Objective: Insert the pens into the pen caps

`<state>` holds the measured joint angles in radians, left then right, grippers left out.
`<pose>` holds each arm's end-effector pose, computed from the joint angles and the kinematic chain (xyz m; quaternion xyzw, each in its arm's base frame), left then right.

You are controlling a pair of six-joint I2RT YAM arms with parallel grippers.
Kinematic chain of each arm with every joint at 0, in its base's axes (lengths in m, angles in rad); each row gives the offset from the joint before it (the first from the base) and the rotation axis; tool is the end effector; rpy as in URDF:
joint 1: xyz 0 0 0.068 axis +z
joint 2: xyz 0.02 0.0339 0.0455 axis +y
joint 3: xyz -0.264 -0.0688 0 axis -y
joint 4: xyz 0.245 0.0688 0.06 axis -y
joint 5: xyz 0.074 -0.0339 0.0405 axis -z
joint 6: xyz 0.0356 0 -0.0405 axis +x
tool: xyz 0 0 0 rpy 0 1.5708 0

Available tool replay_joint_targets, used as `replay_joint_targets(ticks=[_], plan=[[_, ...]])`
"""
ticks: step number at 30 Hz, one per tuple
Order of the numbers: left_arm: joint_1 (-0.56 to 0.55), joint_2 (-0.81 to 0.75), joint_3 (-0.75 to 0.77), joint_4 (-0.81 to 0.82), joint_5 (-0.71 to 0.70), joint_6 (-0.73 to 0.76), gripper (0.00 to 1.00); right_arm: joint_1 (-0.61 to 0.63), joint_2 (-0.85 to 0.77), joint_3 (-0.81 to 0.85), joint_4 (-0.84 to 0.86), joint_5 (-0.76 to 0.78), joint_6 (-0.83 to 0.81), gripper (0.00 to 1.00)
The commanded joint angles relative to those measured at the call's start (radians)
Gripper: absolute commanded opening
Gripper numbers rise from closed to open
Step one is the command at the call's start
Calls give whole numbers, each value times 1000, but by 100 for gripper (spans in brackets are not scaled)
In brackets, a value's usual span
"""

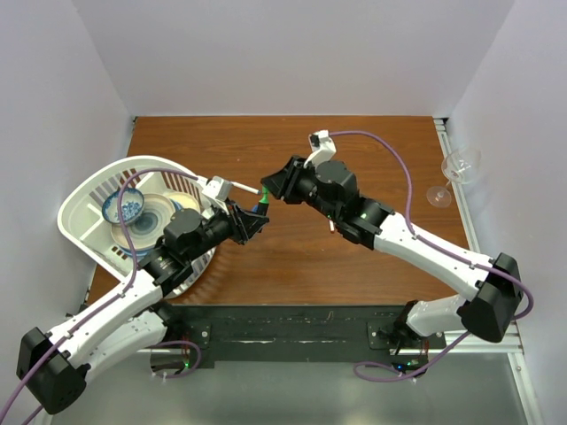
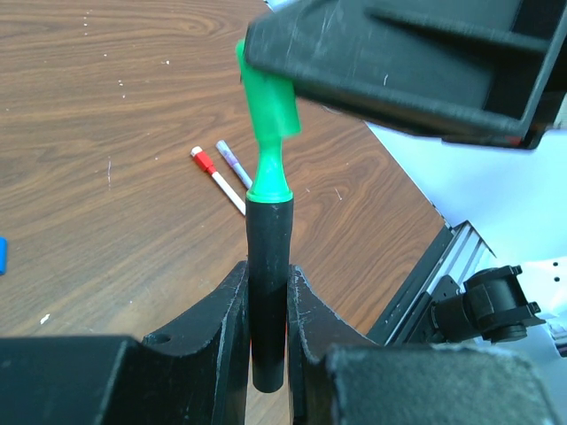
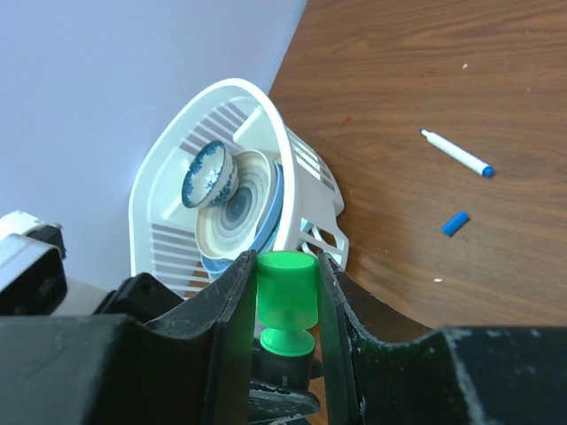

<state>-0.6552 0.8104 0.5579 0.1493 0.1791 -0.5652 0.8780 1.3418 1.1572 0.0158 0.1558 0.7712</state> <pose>0.1537 -0.1261 0.2904 0.0931 0.7362 -0.4366 0.5086 0.2083 0.2423 0.3663 0.0095 0.7635 0.4318 0.4802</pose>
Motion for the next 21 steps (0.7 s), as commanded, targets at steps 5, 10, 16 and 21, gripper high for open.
replay_joint_targets(ticks=[5, 10, 16, 21], plan=[[2, 9, 28, 58, -24, 7, 0, 81, -23, -36, -25, 116, -7, 0], [3, 32, 42, 61, -46, 10, 0, 137, -35, -42, -103, 181, 8, 0], [3, 56, 54, 91, -58, -1, 0, 248, -39, -50, -208, 293, 126, 0], [2, 62, 57, 116, -40, -7, 0, 260, -82, -128, -96, 265, 165, 8]])
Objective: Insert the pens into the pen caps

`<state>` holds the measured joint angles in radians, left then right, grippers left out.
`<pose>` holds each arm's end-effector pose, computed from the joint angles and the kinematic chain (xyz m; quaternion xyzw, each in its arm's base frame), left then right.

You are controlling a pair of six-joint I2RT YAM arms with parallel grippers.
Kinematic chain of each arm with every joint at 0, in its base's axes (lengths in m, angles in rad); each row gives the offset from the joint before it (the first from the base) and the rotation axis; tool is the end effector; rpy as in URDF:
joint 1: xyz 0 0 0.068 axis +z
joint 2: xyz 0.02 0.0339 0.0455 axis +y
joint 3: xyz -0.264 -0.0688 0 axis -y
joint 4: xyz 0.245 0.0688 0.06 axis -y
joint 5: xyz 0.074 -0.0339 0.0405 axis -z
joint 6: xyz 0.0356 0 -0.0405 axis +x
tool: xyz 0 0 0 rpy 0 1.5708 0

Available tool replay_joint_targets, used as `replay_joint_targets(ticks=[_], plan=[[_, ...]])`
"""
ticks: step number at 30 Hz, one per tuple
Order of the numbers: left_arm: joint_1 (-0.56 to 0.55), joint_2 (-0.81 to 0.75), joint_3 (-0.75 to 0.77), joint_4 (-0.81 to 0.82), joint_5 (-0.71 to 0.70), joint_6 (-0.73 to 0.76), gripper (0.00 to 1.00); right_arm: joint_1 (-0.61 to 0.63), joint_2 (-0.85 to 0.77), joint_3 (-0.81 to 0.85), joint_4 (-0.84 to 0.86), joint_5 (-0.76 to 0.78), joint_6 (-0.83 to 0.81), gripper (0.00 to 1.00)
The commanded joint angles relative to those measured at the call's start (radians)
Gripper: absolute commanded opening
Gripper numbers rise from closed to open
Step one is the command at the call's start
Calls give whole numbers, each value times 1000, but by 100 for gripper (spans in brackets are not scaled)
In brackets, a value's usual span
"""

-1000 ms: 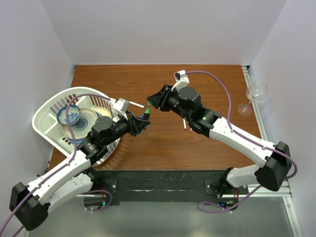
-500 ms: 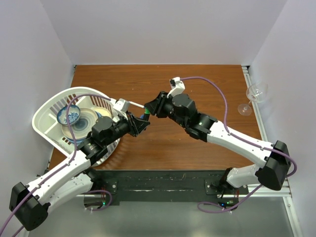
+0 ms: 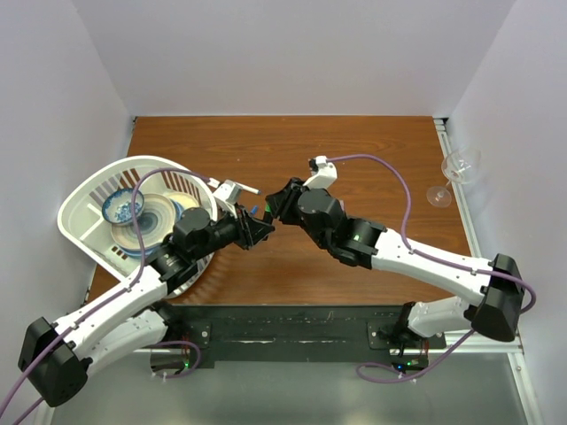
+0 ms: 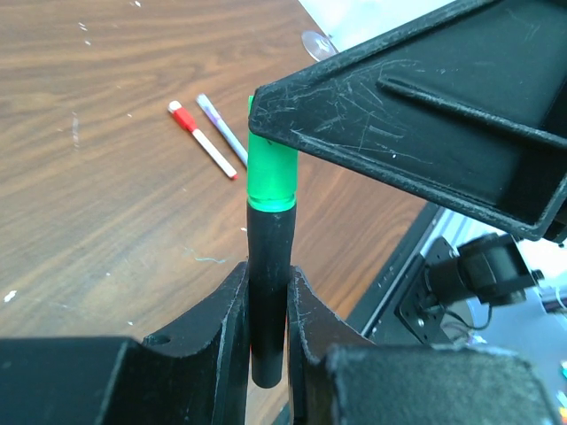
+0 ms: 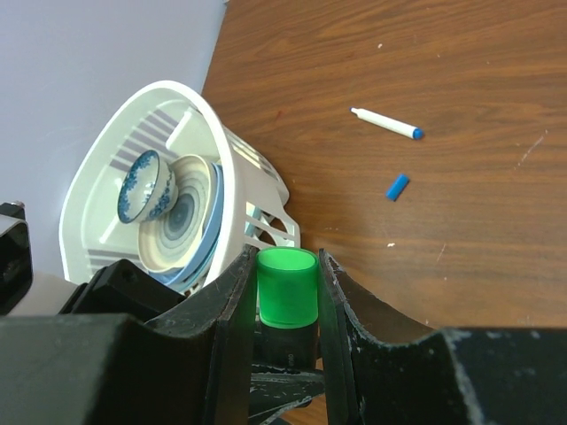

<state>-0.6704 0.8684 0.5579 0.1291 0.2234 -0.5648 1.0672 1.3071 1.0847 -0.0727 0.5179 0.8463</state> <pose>0.1581 -0.1354 0.2777 0.1115 0.7586 -0.4382 0.4691 0.1620 0.2576 0.3423 0.0659 0.7887 0.3519 0.4998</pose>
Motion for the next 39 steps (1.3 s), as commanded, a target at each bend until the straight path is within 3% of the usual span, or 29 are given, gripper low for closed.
replay_joint_targets(ticks=[1, 7, 11, 15, 18, 22, 28, 33, 39], plan=[[17, 3, 57, 138, -76, -7, 0, 71, -58, -61, 5, -105, 97, 13], [17, -58, 45, 136, -46, 6, 0, 70, -138, -77, 31, -101, 77, 27], [17, -95, 45, 115, -30, 17, 0, 71, -186, -72, 39, -105, 11, 47], [18, -118, 33, 106, 13, 20, 0, 71, -239, -54, 31, -124, -78, 61], [17, -140, 28, 96, 65, 32, 0, 70, -256, -2, -39, -136, -153, 64], [17, -173, 31, 54, 174, 66, 0, 68, -279, 72, -85, -274, -376, 64], [17, -218, 62, -62, 330, 147, 0, 15, -247, 308, -343, -493, -594, 62], [18, -239, 86, -121, 424, 207, 0, -96, -157, 489, -574, -721, -658, 62], [17, -256, 88, -118, 521, 227, 0, -145, -147, 483, -613, -944, -690, 64]])
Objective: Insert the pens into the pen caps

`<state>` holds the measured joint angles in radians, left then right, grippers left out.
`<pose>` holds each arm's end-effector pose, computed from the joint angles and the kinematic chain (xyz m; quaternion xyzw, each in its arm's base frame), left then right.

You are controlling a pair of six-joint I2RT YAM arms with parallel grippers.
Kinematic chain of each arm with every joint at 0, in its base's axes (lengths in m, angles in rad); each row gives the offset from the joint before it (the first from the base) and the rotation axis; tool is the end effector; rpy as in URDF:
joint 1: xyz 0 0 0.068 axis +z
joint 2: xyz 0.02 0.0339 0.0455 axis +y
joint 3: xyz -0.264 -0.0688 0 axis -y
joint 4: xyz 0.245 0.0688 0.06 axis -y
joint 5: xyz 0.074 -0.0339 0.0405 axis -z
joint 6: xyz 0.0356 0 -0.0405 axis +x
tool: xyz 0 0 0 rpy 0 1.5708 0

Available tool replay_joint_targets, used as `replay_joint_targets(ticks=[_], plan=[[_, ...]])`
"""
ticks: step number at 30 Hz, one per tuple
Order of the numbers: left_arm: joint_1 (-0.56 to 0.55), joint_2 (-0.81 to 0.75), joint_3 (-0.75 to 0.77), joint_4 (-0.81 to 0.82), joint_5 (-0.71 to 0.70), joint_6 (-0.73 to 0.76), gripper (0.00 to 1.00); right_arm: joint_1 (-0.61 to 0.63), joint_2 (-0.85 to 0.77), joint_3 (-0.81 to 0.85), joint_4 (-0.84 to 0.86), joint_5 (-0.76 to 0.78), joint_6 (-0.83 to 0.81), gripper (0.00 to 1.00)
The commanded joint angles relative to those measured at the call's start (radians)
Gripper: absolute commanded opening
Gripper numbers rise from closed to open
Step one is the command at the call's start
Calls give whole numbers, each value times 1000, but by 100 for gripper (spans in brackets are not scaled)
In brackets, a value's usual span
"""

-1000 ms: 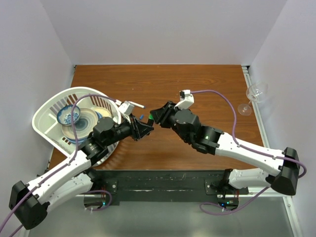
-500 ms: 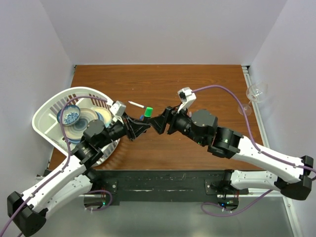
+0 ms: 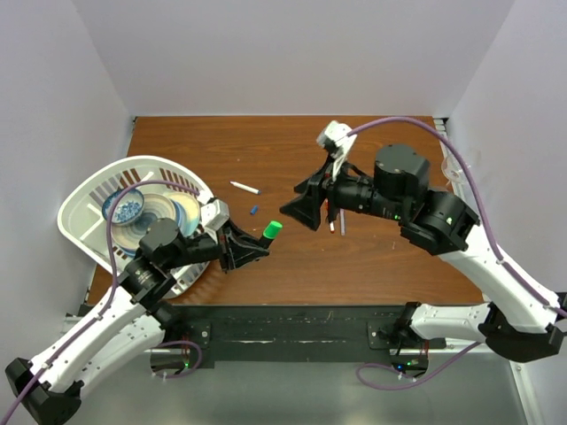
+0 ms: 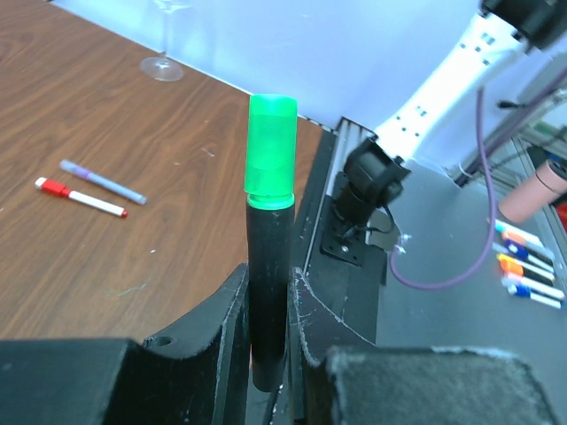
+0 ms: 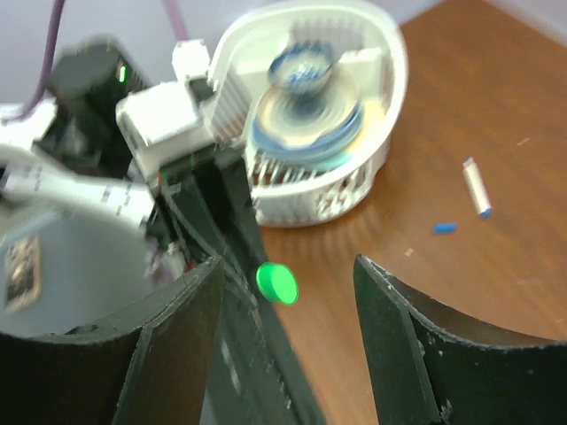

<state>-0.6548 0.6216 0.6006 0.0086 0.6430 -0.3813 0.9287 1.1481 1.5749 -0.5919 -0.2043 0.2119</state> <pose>0.1092 -0.1108 0.3208 0.3120 0.6385 -0.5255 0.4679 0.1243 0.1783 0.4924 -0.3280 0.6877 0.4126 0.4993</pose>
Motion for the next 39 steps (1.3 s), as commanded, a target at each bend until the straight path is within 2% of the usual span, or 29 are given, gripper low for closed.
replay_joint_targets(ticks=[1, 6, 9, 15, 22, 28, 33, 35, 39], plan=[[3, -10, 45, 2, 109, 45, 0, -8, 9, -38, -80, -262, -48, 64], [1, 3, 47, 22, 164, 39, 0, -5, 9, -105, -29, -276, -28, 63], [1, 21, 45, 24, 172, 39, 0, -5, 12, -124, 4, -328, -19, 61], [1, 33, 48, 42, 172, 33, 0, -7, 19, -167, 23, -323, -11, 59], [1, 41, 45, 62, 172, 28, 0, -7, 16, -211, 27, -326, -6, 53], [1, 53, 44, 74, 175, 27, 0, -7, 12, -256, 88, -351, 27, 43], [1, 66, 41, 90, 181, 25, 0, -7, 2, -305, 159, -345, 99, 48], [1, 63, 31, 106, 179, 13, 0, -7, -13, -328, 220, -313, 139, 54], [1, 43, 11, 169, 140, -30, 0, -7, -76, -447, 398, -270, 256, 58]])
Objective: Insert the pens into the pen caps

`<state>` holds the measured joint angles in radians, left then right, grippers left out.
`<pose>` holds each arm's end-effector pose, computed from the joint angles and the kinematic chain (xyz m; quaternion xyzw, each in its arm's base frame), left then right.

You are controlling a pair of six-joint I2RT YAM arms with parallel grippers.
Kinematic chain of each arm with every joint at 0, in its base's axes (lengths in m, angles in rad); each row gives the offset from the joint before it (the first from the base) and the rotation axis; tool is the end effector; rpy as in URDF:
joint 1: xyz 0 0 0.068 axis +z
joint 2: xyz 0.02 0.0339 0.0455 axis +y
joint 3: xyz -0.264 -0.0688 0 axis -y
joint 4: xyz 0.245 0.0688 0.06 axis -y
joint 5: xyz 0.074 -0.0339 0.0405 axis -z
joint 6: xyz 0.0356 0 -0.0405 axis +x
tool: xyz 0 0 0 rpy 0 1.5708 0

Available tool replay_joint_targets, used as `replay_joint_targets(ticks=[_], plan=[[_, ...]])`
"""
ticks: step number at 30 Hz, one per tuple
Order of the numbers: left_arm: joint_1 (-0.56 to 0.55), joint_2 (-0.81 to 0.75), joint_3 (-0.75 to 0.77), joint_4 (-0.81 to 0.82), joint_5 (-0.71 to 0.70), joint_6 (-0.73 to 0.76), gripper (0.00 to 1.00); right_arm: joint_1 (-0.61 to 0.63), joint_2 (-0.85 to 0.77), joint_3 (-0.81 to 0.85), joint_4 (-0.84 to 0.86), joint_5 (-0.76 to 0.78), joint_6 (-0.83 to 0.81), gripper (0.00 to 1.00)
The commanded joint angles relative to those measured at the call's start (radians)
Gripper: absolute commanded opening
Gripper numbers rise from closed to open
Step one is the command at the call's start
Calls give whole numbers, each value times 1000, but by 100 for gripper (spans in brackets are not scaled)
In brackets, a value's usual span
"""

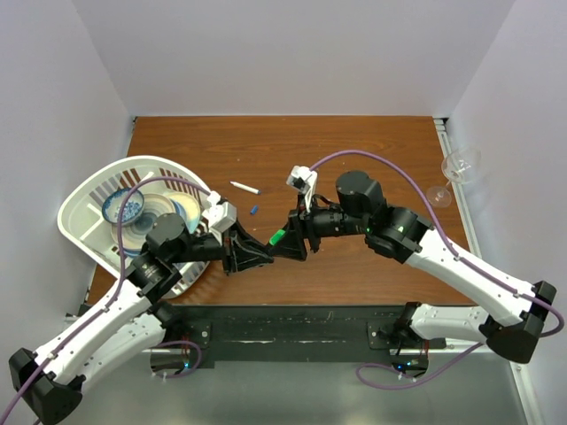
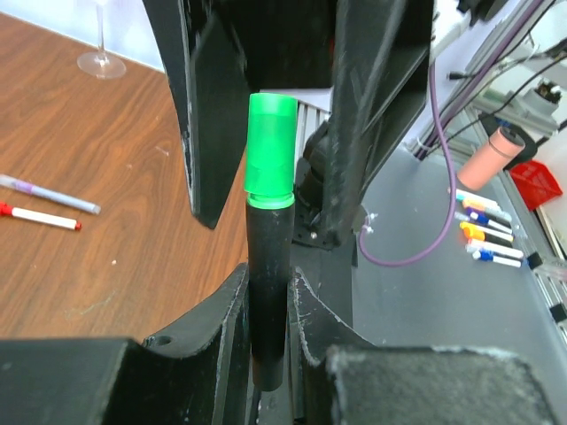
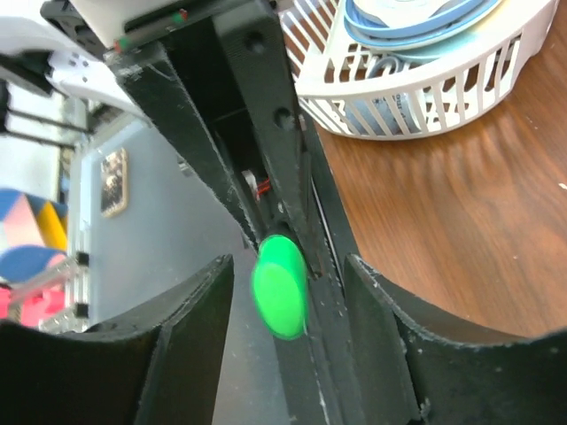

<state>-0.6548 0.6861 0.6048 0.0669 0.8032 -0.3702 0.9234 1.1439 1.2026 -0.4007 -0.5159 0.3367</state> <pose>0.1141 -0.1199 0.3192 0.3646 0.6100 -0.5595 0.4266 0.1372 0.2105 0.3929 -0.3692 0.7138 0.4968 0.3276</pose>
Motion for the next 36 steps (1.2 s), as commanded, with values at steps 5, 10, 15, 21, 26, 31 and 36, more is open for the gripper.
replay_joint_targets(ticks=[5, 10, 15, 21, 26, 31, 36], plan=[[1, -39, -13, 165, -55, -90, 0, -1, -125, -133, 348, 112, 189, 61], [1, -51, -23, 192, -82, -111, 0, -1, -135, -164, 459, 113, 237, 66], [1, -63, -34, 217, -108, -134, 0, -1, -131, -178, 523, 137, 274, 63], [1, -72, -50, 246, -140, -151, 0, -1, -130, -225, 635, 151, 340, 50], [1, -71, -48, 240, -160, -147, 0, 0, -125, -250, 645, 154, 355, 30], [1, -57, -31, 232, -174, -127, 0, 0, -107, -226, 513, 113, 306, 0], [1, -22, 9, 205, -200, -70, 0, 0, -93, -248, 439, 53, 265, 0]])
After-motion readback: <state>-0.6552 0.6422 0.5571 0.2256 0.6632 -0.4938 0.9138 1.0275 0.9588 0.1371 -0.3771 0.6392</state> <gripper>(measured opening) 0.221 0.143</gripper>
